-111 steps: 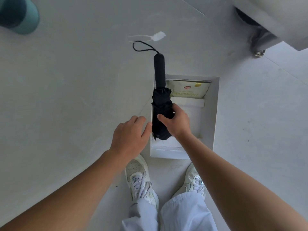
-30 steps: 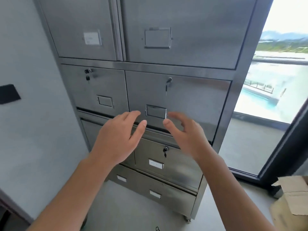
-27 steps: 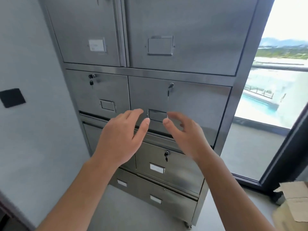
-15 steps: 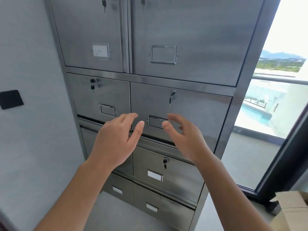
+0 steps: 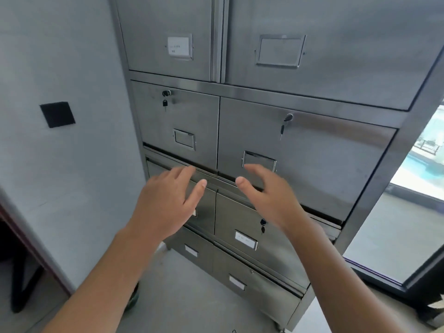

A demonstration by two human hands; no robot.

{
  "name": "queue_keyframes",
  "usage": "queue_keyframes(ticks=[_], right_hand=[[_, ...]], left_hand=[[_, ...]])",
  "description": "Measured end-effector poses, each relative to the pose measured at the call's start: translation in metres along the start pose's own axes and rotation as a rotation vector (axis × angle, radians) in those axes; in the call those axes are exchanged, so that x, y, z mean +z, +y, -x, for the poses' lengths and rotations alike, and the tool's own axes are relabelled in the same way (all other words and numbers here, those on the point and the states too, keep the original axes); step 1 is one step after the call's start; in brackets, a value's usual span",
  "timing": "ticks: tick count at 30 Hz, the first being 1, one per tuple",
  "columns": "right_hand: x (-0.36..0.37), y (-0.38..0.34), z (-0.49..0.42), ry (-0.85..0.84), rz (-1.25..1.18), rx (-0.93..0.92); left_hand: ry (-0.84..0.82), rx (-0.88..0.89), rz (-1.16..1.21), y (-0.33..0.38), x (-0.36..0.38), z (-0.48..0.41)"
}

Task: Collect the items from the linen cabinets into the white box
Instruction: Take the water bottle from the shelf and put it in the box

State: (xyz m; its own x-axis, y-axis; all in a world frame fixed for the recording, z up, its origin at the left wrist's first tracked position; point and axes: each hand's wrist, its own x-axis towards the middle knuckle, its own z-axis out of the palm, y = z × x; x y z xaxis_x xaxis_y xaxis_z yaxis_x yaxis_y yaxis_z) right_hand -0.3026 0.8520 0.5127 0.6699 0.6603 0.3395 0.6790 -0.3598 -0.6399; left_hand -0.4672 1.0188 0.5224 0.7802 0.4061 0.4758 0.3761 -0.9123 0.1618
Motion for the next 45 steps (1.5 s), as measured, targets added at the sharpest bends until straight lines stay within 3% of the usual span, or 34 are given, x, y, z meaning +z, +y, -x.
queue_keyframes(ticks=[6,15,18,22,27,37,45], right_hand=[[0.03,-0.009,-0.025,-0.13,-0.051,-0.17],[0.109,-0.067,0.028,-0.541,-0.284,-0.5],[0.128,-0.103,0.086,-0.688,-0.34,-0.612],[0.125,-0.171,0.17,-0.811,-0.417,-0.846],[0.107,-0.24,0.289,-0.918,-0.507,-1.064],[0.068,-0.311,0.548,-1.22,-0.655,-1.264],[0.033,-0.372,0.696,-1.481,-0.767,-1.477]], left_hand=[[-0.028,-0.194,-0.197,-0.016,-0.016,0.031],[-0.067,-0.754,-0.395,0.019,-0.049,0.192],[-0.063,-0.952,-0.469,0.05,-0.082,0.265],[0.098,-1.193,-0.631,0.105,-0.14,0.357],[0.173,-1.381,-0.698,0.169,-0.197,0.465],[0.252,-1.694,-0.856,0.313,-0.27,0.677],[0.399,-2.009,-0.977,0.408,-0.305,0.764]])
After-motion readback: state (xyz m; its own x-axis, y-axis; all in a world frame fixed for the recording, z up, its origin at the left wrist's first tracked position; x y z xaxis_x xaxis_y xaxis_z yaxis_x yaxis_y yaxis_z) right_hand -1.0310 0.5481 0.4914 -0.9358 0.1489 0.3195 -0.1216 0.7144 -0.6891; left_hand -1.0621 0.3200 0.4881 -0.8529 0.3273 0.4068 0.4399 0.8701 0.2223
